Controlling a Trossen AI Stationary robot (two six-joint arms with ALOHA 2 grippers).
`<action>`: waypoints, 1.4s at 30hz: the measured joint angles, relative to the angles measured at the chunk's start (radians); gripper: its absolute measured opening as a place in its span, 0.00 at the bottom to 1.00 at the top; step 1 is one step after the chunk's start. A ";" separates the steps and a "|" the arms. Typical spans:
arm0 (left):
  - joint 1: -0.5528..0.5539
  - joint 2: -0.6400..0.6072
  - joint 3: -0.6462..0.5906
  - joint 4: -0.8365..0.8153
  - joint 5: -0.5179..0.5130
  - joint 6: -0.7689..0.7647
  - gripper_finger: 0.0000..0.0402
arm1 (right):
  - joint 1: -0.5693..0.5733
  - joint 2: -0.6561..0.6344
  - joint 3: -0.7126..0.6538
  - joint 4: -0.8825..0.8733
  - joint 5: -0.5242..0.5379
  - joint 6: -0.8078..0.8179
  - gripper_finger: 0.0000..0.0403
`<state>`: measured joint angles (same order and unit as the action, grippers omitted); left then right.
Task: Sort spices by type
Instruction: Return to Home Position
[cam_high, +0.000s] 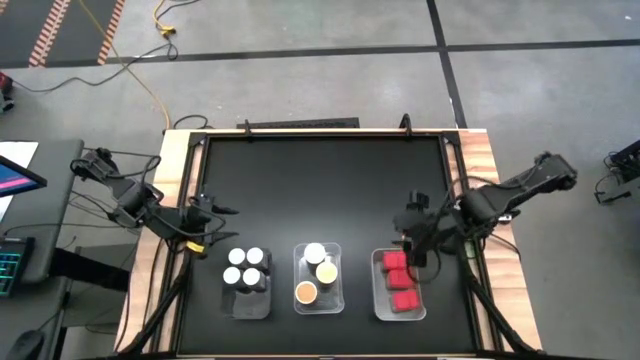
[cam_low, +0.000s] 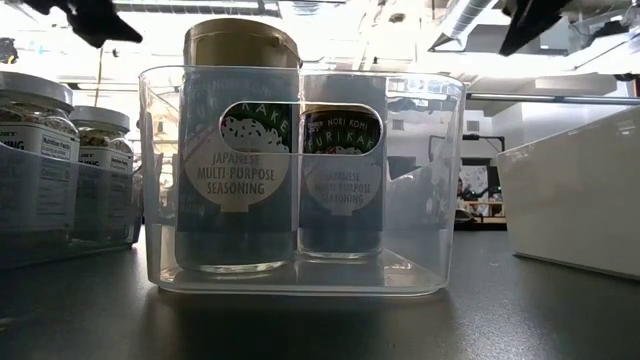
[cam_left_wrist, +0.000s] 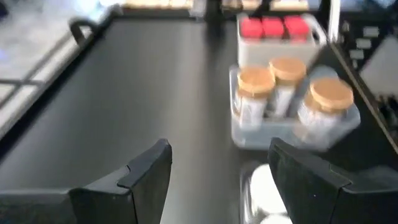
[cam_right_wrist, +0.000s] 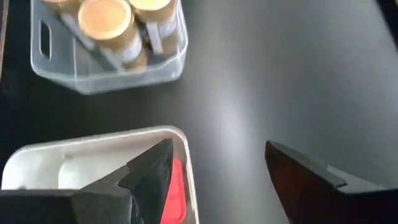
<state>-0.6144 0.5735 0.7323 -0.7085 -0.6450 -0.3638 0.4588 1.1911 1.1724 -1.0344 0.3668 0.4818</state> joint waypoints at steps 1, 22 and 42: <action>0.000 0.004 -0.006 0.037 -0.014 0.010 0.64 | -0.010 -0.026 -0.029 0.036 0.000 -0.009 0.70; 0.500 -0.146 -0.357 0.720 0.272 0.482 0.64 | -0.317 -0.121 -0.107 0.167 -0.001 -0.144 0.70; 0.582 -0.559 -0.721 0.771 0.451 0.273 0.64 | -0.451 -0.126 -0.107 0.179 -0.003 -0.142 0.70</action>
<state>-0.0327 0.0146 0.0109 0.0622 -0.1941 -0.0912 0.0080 1.0653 1.0657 -0.8559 0.3634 0.3403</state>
